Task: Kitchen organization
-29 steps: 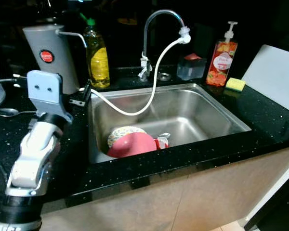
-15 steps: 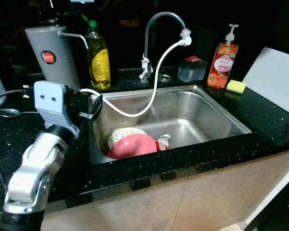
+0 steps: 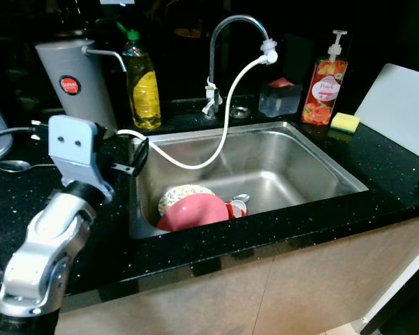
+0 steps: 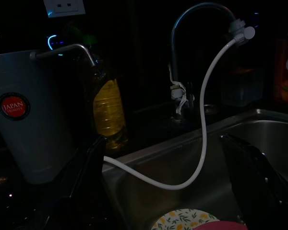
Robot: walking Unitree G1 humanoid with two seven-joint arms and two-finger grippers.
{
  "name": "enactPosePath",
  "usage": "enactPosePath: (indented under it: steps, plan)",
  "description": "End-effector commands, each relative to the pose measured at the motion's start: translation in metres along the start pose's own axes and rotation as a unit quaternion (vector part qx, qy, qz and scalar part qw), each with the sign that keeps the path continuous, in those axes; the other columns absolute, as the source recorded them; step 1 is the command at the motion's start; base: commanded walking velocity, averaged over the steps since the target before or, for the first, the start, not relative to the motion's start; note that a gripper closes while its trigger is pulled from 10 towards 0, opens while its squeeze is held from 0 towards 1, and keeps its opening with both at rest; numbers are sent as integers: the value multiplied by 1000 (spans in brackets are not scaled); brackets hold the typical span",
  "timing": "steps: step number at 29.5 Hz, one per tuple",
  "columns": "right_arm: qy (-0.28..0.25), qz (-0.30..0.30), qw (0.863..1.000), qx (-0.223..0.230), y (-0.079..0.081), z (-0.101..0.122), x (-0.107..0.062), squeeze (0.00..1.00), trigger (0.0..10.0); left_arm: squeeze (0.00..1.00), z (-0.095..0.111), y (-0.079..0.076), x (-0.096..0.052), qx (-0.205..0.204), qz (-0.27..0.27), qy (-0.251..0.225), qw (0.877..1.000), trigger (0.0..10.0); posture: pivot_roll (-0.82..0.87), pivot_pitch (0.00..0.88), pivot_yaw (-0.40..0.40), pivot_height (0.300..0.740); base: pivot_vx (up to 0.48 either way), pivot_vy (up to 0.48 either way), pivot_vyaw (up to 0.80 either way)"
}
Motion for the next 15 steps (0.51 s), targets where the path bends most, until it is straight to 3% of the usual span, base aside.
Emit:
enactPosePath:
  steps: [1, 14, 15]
  plan:
    - [3, -1, 1000, -3, -1, -3, -1, 0, 10000, 0, -3, -3, -1, -6, -1, 6, 1000, 10000, -82, 41, -10, 740, 0, 0, 0]
    - [2, -1, 1000, -15, -1, -4, -1, 0, 10000, 0, -6, -2, 0, -5, 5, 13, 1000, 10000, -82, 40, -16, 740, 0, 0, 0]
    - [2, 1, 1000, -18, 0, -4, -1, 0, 10000, 0, -16, -6, -1, -22, -8, 44, 999, 10000, -82, 40, -16, 740, 0, 0, 0]
Point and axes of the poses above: a point about 5 cm out from each wrist's last joint towards the gripper, its own x axis pointing out of the wrist towards the gripper, its own z axis along the axis of the wrist's last joint, y = z × x, the point moved 5 cm from there along x, pointing out of the wrist towards the gripper, and after that the axes turned 5 degrees about -x, right-handed, at the moved point
